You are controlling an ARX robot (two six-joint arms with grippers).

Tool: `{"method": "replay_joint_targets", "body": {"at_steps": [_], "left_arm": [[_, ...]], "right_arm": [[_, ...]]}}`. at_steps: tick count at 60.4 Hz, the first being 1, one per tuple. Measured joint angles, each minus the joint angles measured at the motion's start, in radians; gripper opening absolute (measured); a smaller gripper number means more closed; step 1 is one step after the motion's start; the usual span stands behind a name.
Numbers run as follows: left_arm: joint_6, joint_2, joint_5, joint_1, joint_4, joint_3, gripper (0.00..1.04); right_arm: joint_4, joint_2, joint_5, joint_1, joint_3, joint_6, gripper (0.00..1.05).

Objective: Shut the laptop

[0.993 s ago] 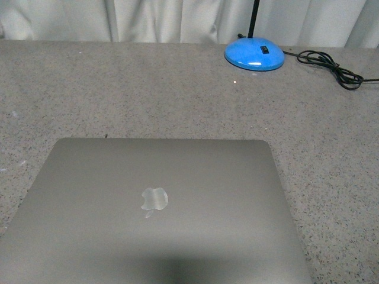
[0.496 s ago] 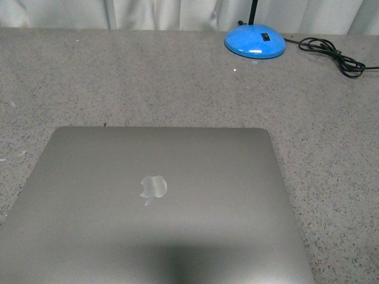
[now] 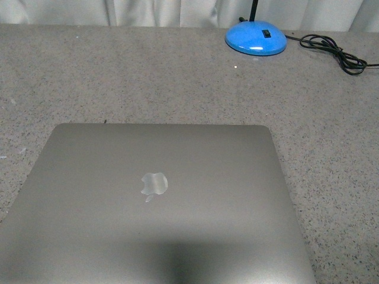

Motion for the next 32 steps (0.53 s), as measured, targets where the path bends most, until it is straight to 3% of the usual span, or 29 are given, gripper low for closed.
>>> {"method": "replay_joint_targets", "body": {"at_steps": [32], "left_arm": [[0.0,0.0,0.0,0.0,0.0,0.0,0.98]], "right_arm": [[0.0,0.0,0.0,0.0,0.0,0.0,0.96]]}}
